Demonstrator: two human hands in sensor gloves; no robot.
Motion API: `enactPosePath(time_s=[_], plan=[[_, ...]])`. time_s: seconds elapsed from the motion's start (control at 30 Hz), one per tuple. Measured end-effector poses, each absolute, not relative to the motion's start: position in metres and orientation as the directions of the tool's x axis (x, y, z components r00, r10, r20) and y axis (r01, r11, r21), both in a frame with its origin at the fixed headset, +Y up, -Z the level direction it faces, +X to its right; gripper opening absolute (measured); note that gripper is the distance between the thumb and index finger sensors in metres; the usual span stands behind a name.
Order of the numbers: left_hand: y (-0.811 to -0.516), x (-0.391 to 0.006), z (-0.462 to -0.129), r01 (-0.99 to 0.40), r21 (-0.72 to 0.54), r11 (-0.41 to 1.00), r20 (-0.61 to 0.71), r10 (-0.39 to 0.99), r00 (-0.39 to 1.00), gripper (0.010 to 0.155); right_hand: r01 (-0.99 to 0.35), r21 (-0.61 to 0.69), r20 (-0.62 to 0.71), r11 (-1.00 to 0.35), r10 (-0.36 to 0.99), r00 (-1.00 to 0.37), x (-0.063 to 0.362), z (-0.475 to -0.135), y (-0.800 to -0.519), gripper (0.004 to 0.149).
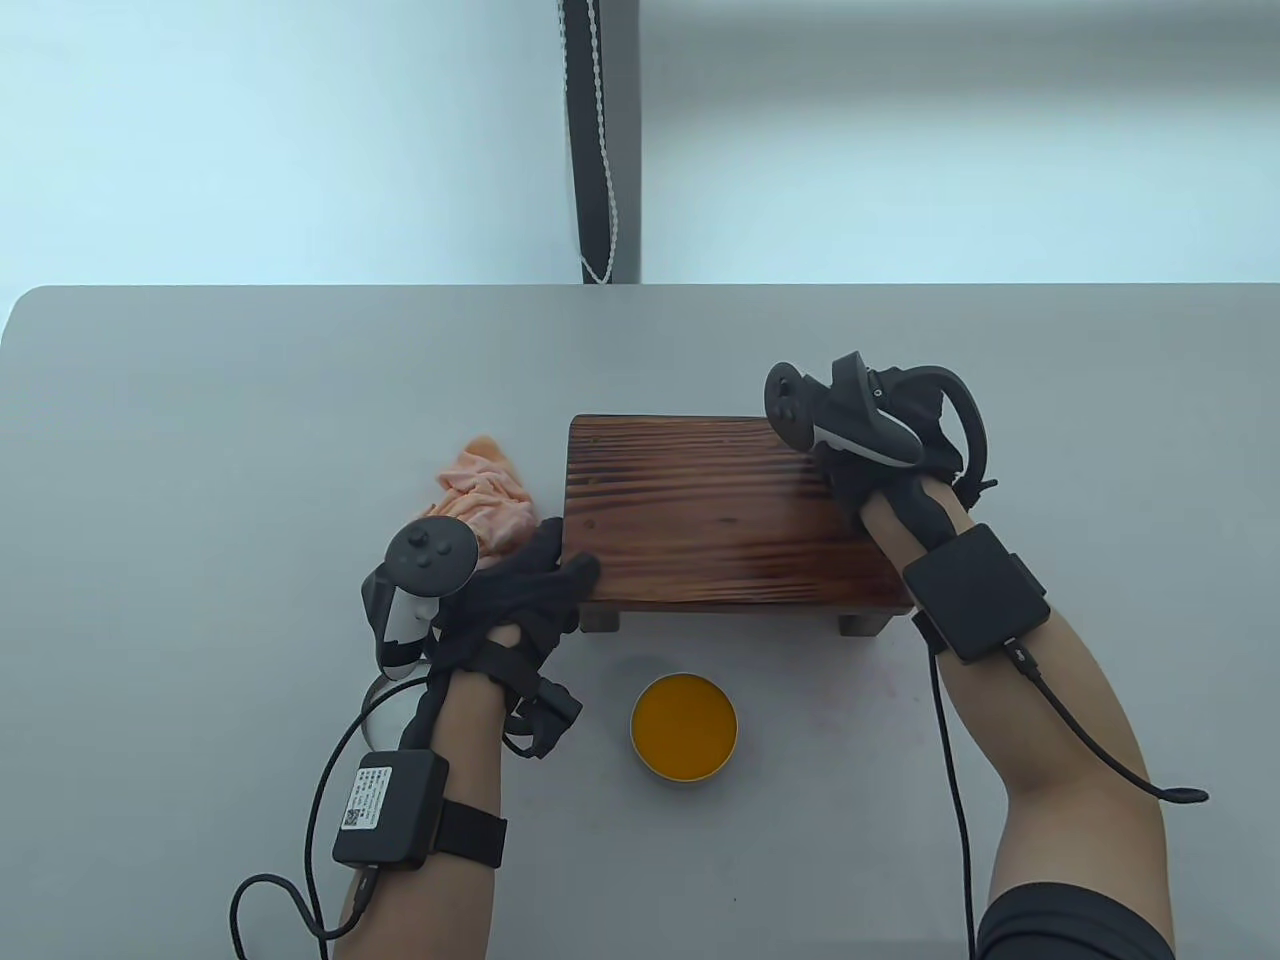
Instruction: Dip and apply wood wax on stool
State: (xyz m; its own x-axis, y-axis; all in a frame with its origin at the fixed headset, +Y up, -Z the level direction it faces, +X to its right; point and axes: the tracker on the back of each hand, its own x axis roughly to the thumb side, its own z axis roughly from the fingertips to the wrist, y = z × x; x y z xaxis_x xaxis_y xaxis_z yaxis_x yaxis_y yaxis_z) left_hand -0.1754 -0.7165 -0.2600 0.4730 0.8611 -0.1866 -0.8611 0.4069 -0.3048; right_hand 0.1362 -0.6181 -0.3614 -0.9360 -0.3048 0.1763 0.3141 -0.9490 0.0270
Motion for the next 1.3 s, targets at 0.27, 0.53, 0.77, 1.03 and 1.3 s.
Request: enactPosePath(time_s=[0.27,0.53,0.77,1.03,1.3], plan=[[-0.715,-0.175,-0.261,-0.852,-0.316,0.417,-0.188,0.853,0.487,0.084,0.270,-0.035,0.139,-0.962,-0.272,-0.952,0.146,-0.372,-0.622,0.037],[-0.714,-0.174,-0.260,-0.858,-0.306,0.413,-0.192,0.856,0.480,0.084,0.245,0.032,0.204,-0.969,-0.233,-0.951,0.150,-0.357,-0.616,0.037],[-0.713,-0.175,-0.260,-0.855,-0.315,0.412,-0.207,0.849,0.486,0.084,0.266,0.046,0.131,-0.963,-0.259,-0.957,0.166,-0.370,-0.618,0.038],[-0.710,-0.175,-0.261,-0.840,-0.332,0.428,-0.216,0.833,0.509,0.083,0.273,-0.018,0.115,-0.962,-0.273,-0.955,0.163,-0.376,-0.621,0.037],[-0.713,-0.175,-0.260,-0.854,-0.317,0.412,-0.210,0.848,0.487,0.083,0.261,0.053,0.184,-0.964,-0.247,-0.951,0.164,-0.354,-0.615,0.038]])
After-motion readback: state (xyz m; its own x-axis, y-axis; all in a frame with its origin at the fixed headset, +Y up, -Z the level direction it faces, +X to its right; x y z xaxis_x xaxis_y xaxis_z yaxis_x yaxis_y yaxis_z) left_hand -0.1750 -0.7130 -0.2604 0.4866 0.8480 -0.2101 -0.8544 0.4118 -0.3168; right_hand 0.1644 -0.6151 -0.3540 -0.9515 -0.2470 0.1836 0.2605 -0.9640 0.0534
